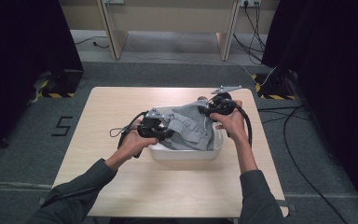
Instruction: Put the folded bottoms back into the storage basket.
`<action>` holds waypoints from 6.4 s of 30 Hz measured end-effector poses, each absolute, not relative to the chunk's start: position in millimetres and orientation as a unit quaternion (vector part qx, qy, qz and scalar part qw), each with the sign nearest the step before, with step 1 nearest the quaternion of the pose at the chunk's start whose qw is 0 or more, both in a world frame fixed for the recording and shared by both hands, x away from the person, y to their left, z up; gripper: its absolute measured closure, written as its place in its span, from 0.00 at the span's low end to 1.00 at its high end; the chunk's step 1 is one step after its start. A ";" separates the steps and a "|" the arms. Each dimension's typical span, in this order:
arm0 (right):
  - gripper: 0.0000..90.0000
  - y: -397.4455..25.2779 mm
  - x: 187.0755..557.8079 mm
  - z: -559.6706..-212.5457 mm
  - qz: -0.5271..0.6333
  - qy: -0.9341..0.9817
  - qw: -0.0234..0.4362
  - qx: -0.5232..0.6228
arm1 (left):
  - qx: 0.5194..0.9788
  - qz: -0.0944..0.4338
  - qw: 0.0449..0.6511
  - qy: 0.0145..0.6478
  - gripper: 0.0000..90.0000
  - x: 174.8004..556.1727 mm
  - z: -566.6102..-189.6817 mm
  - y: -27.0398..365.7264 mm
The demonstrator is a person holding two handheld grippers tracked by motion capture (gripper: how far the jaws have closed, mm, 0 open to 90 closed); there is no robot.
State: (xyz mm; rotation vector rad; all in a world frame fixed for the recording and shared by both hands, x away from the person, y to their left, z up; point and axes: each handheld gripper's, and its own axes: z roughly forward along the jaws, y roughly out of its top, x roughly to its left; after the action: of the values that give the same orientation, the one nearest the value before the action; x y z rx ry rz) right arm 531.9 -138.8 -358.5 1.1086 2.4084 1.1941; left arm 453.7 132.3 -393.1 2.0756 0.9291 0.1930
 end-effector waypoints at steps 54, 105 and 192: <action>0.36 -141.9 508.6 -372.6 0.359 0.840 0.134 0.383 | 0.823 0.068 0.441 0.351 0.46 406.6 -375.6 148.2; 0.33 -151.5 409.1 -377.9 0.434 0.819 0.148 0.344 | 0.807 0.071 0.461 0.362 0.20 333.2 -401.8 193.0; 0.35 -203.0 309.7 -453.8 0.432 0.803 0.138 0.387 | 0.822 0.090 0.418 0.377 0.20 287.7 -474.4 216.0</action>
State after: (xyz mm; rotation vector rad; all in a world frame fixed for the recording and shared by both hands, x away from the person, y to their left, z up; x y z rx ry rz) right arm 309.7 -203.0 -453.8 1.1199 2.3231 1.2487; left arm 287.7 216.0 -474.4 2.0617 0.9455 0.2253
